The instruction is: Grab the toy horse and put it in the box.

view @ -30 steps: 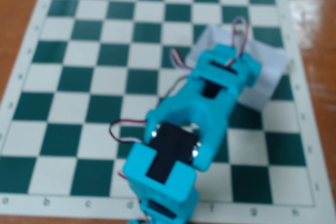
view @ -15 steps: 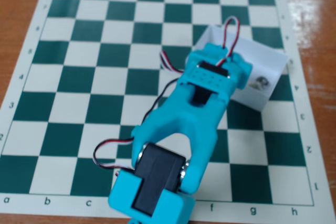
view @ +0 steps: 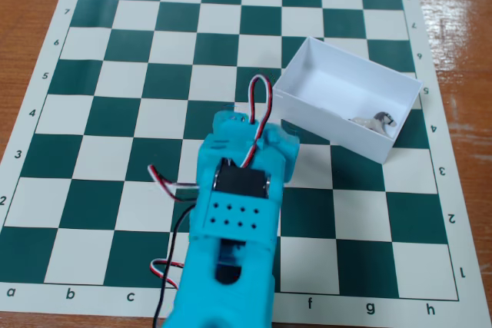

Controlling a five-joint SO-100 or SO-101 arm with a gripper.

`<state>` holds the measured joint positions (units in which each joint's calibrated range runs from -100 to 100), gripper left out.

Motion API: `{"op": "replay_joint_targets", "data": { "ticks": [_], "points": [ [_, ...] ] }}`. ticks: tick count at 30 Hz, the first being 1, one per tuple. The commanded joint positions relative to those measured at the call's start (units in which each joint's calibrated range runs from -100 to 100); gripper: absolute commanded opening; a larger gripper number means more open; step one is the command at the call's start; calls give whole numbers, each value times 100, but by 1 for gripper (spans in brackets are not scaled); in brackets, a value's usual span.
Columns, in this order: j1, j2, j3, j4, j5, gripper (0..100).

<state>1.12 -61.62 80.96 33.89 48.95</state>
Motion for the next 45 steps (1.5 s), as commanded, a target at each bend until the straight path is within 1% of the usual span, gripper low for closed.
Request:
{"op": "replay_joint_targets", "data": {
  "ticks": [1, 8, 18, 23, 30, 34, 45],
  "points": [
    [-169, -1245, 675, 340, 46, 27],
    [-362, -2900, 1895, 972, 168, 27],
    [-683, -3785, 1904, 2857, 133, 27],
    [-869, -3794, 1904, 3164, 129, 27],
    [-869, -3794, 1904, 3472, 153, 27],
    [-862, -3785, 1904, 4269, 192, 27],
    [-891, -3794, 1904, 4269, 192, 27]
  ]
}}
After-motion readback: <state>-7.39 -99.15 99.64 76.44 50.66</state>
